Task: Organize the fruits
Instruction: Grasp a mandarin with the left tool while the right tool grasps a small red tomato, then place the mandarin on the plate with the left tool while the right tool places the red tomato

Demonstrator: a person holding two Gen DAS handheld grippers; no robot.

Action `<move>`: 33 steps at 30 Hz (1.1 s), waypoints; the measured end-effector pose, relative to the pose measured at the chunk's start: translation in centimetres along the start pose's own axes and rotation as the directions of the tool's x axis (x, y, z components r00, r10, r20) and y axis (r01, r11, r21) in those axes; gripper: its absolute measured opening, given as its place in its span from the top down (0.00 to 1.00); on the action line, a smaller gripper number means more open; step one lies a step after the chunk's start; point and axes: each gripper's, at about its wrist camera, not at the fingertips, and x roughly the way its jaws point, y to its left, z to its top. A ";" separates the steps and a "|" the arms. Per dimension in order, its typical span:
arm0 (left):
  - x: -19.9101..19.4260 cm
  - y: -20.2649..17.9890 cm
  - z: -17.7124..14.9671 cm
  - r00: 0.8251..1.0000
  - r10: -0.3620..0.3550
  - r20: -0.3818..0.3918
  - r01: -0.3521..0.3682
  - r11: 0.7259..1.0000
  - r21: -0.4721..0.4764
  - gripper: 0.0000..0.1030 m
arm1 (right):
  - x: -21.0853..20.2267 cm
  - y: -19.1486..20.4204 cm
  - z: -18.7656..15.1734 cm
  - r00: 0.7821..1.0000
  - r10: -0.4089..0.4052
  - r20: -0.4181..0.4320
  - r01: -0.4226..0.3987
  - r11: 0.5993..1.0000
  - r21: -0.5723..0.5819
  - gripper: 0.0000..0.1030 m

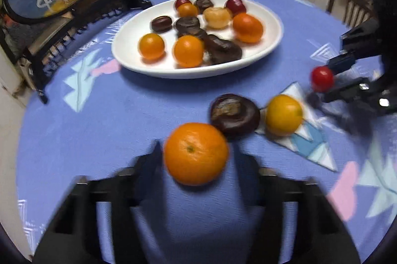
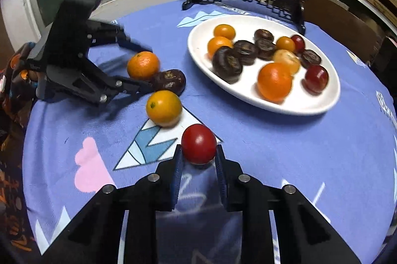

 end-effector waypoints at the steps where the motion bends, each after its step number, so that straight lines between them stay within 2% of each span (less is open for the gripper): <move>1: -0.2 0.1 -0.1 1.000 0.010 -0.009 -0.010 1.000 0.004 0.56 | -0.4 -0.1 -0.1 1.000 0.000 0.006 0.000 1.000 0.005 0.75; 5: -2.5 0.8 0.4 0.999 0.033 0.031 -0.033 0.999 0.005 0.56 | -1.6 -0.9 0.6 0.999 -0.012 0.049 0.012 1.000 0.005 0.75; 8: -4.6 1.8 2.8 0.992 0.075 0.099 -0.071 0.997 -0.043 0.56 | -3.1 -1.8 2.2 0.992 -0.038 0.119 0.035 0.999 0.028 0.75; 12: -6.5 2.3 6.7 0.966 0.181 0.186 -0.161 0.980 -0.119 0.56 | -5.5 -3.2 4.2 0.971 -0.062 0.230 0.042 0.995 0.089 0.75; 15: -6.5 1.8 8.9 0.945 0.251 0.212 -0.223 0.964 -0.146 0.56 | -6.7 -4.3 5.4 0.954 -0.077 0.291 0.039 0.990 0.135 0.75; 22: -4.4 1.7 11.4 0.943 0.277 0.183 -0.242 0.951 -0.195 0.56 | -5.6 -6.4 7.0 0.950 -0.083 0.302 0.026 0.982 0.187 0.75; 33: -1.3 3.5 12.2 0.952 0.281 0.119 -0.248 0.940 -0.235 0.56 | -2.6 -7.7 8.4 0.959 -0.068 0.274 0.011 0.978 0.206 0.75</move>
